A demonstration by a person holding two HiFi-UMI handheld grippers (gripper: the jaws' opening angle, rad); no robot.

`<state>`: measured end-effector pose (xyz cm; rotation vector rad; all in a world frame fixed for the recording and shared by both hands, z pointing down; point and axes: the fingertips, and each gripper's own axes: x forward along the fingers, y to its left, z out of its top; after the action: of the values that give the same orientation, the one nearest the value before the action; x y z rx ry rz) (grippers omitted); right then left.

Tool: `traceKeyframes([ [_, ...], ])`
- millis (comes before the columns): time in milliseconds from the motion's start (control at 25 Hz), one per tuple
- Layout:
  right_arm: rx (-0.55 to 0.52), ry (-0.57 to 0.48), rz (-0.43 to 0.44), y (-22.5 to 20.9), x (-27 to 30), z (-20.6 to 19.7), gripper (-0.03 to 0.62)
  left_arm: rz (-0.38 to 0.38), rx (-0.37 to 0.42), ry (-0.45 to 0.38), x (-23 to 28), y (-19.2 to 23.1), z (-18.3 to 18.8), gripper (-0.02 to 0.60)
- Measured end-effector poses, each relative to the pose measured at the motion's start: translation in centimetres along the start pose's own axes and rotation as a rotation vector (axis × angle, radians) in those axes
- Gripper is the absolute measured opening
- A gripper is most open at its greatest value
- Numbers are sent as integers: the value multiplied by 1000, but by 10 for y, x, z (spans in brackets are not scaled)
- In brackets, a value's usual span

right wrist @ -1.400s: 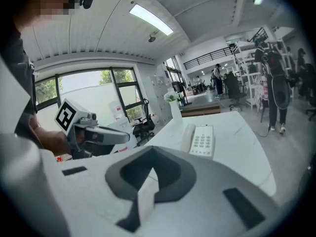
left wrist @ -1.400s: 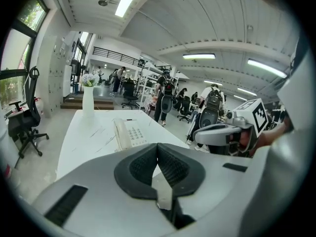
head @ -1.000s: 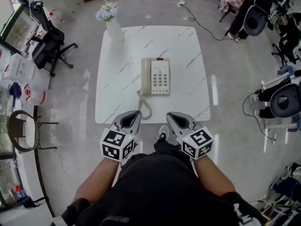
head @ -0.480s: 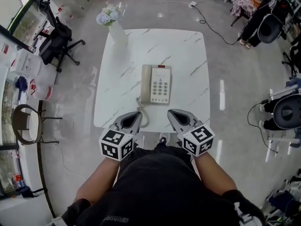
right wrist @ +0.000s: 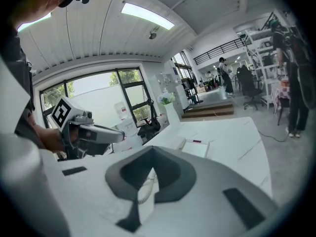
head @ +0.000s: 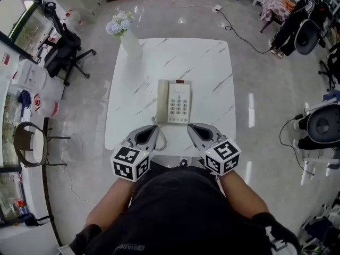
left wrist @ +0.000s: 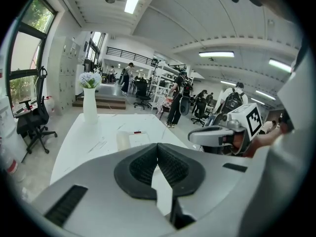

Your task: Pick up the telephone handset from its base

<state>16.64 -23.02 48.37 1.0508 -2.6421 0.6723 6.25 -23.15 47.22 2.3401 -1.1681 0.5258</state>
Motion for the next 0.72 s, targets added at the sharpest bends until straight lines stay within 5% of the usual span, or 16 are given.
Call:
traceKeyframes([
  [720, 44, -61, -206, 14, 47, 33, 2, -141, 115, 6, -5, 70, 30, 2],
])
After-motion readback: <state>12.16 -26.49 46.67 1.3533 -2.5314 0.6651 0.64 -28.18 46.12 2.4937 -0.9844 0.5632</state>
